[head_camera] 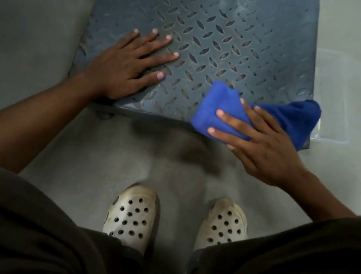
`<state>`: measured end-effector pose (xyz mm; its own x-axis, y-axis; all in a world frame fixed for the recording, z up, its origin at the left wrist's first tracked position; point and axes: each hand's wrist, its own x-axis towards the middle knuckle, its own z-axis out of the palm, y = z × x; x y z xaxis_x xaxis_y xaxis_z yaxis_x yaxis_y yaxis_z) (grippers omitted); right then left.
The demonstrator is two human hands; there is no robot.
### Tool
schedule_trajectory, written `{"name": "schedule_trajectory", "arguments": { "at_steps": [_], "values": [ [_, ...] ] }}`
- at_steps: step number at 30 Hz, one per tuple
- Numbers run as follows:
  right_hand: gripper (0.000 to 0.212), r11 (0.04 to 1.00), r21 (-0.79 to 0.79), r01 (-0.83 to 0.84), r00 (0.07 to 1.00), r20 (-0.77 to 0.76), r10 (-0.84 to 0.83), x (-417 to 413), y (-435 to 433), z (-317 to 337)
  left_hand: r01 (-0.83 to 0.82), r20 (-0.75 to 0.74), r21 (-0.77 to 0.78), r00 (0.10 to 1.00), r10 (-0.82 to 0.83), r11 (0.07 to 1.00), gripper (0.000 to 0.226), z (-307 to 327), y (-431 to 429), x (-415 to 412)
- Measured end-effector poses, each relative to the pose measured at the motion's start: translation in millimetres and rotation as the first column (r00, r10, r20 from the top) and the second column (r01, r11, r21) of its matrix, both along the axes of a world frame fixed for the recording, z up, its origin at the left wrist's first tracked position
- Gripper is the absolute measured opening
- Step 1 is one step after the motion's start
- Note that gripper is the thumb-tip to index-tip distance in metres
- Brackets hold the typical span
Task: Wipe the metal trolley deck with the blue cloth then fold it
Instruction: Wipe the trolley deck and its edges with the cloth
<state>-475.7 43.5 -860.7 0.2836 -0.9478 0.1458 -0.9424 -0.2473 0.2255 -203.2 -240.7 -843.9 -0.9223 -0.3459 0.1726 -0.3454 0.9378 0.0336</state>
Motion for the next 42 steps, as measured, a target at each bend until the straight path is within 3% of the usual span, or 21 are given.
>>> {"name": "schedule_trajectory", "arguments": {
  "at_steps": [8,14,18,21,26,30,35,38,42],
  "values": [
    [0.059,0.977,0.112,-0.181,0.982,0.081,0.172,70.8,-52.6,-11.4,0.002,0.01,0.074,1.0,-0.003,0.997,0.06,-27.7,21.2,-1.7],
    [0.068,0.966,0.118,-0.231,0.971,0.088,0.221,133.8,-79.9,-39.8,-0.173,-0.009,0.193,0.984,0.178,0.966,0.056,-59.4,27.1,25.6],
    [0.062,0.953,0.12,-0.276,0.95,0.185,0.252,157.7,-69.5,-53.1,-0.289,-0.008,0.25,0.954,0.3,0.924,0.056,-72.7,44.7,73.5],
    [0.053,0.965,0.144,-0.221,0.94,0.296,0.171,157.1,-50.0,-52.8,-0.423,-0.013,0.272,0.897,0.443,0.864,0.056,-68.7,66.8,115.9],
    [0.056,0.98,0.172,0.102,0.927,0.34,-0.156,144.4,-23.4,-53.0,-0.63,0.059,0.281,0.764,0.643,0.724,0.06,-66.9,112.8,158.8],
    [0.059,0.986,0.168,0.011,0.96,0.274,-0.058,183.0,-13.5,-46.4,-0.707,0.059,0.238,0.695,0.717,0.666,0.065,-69.7,135.1,179.5],
    [0.06,0.984,0.109,-0.144,0.964,0.239,0.114,239.5,-28.3,-40.8,-0.705,-0.045,0.222,0.683,0.729,0.674,0.06,-63.4,147.0,188.9],
    [0.059,0.994,0.077,-0.073,0.949,0.311,0.045,258.5,-40.0,-46.9,-0.7,-0.085,0.183,0.688,0.72,0.69,0.058,-60.2,164.3,198.8],
    [0.067,0.982,0.136,0.131,0.912,0.372,-0.173,245.0,-52.0,-61.0,-0.717,-0.002,0.15,0.689,0.725,0.681,0.063,-63.8,201.0,197.6]
  ]
}}
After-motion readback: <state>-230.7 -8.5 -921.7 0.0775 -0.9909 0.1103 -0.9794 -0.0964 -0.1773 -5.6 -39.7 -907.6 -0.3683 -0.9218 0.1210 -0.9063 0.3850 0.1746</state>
